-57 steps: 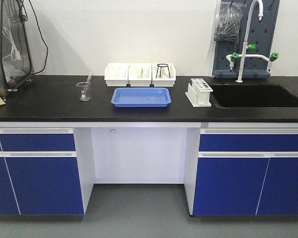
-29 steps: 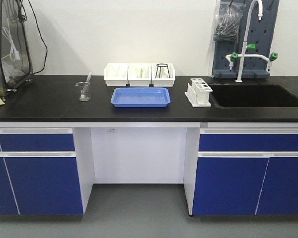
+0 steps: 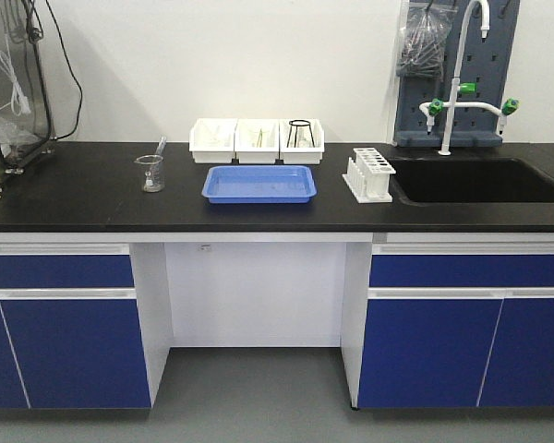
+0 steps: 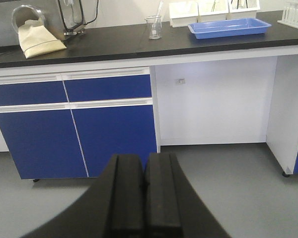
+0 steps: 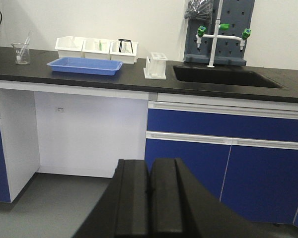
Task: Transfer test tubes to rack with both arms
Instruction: 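Drive the base forward up to the bench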
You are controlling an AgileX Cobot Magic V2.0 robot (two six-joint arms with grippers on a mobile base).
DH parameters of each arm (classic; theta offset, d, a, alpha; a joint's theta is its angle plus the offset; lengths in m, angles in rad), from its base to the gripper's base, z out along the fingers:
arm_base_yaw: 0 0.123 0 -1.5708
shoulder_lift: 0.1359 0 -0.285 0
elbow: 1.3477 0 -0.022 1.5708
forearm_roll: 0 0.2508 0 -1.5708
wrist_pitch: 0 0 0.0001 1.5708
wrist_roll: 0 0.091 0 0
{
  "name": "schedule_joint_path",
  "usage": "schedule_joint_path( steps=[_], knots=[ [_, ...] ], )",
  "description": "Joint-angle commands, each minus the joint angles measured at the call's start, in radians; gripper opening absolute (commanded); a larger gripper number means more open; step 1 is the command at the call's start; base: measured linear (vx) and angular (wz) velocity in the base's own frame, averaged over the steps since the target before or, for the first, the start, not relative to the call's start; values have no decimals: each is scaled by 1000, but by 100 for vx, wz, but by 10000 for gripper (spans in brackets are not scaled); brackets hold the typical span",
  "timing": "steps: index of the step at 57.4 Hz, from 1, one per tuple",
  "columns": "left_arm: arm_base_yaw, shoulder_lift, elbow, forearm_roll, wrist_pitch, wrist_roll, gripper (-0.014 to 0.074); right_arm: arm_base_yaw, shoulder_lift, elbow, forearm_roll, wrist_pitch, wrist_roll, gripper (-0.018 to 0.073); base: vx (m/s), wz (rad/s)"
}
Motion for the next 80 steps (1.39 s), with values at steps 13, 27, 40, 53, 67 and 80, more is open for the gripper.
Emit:
schedule_joint_path(
  steps=[13, 27, 40, 53, 67, 80],
  knots=[
    [-4, -13, -26, -1, -79, -2, -4, -7, -13, 14, -1, -81, 0, -9, 15, 3],
    [-4, -13, -26, -1, -79, -2, -4, -7, -13, 14, -1, -81, 0, -9, 16, 3],
    [-4, -13, -26, -1, -79, -2, -4, -7, -13, 14, -1, -81, 0, -9, 17, -11],
    [-4, -13, -26, -1, -79, -2, -4, -7, -13, 14, -1, -81, 0, -9, 21, -7],
    [-4, -13, -26, -1, -79, -2, -4, -7, -13, 14, -1, -81, 0, -9, 23, -5],
    [-4, -13, -26, -1, -79, -2, -4, -7, -13, 14, -1, -81, 0, -9, 26, -3]
  ],
)
